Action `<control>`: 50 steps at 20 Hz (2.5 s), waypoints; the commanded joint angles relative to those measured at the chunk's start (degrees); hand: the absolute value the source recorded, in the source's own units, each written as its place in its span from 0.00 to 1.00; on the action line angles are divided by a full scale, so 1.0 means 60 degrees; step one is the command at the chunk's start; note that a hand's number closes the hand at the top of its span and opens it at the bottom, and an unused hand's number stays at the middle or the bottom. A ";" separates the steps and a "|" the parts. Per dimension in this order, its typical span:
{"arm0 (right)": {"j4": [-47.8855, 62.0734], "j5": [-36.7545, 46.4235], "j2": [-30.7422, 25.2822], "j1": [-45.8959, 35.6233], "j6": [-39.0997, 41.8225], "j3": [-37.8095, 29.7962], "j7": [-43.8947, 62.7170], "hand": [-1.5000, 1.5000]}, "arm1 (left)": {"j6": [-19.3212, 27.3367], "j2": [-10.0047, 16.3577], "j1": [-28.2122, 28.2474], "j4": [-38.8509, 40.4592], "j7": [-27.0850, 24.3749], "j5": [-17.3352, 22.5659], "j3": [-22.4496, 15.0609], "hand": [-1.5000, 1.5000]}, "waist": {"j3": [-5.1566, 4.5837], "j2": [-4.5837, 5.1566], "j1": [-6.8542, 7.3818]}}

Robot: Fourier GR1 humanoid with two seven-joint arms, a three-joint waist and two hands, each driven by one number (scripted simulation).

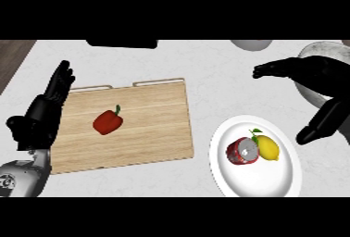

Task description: Pick the lemon from the plate and place it in the bowl

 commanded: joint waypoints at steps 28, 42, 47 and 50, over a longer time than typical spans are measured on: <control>-0.1183 0.9335 -0.2256 -0.1367 -0.3377 0.6951 -0.5531 0.00 | -0.0017 -0.0141 -0.0160 0.0339 0.0284 -0.0382 0.0080 0.50 | -0.0084 -0.0226 -0.0097; 0.2838 1.0846 -0.0395 -0.1518 -0.5809 0.7797 -0.7330 0.00 | -0.0099 -0.0450 -0.0064 0.0717 -0.0121 -0.0464 0.0585 0.50 | -0.0092 -0.0276 -0.0399; 0.3289 1.1127 0.0249 -0.1493 -0.5871 0.7846 -0.7139 0.00 | 0.0094 -0.0747 -0.0529 0.0755 0.0328 -0.0909 0.0355 0.50 | -0.0090 -0.0300 -0.0483; 0.3357 1.1752 0.0153 -0.1629 -0.6307 0.8126 -0.7476 1.00 | -0.0003 -0.0724 -0.0132 0.0795 -0.0103 -0.0880 0.0503 0.50 | -0.0094 -0.0313 -0.0499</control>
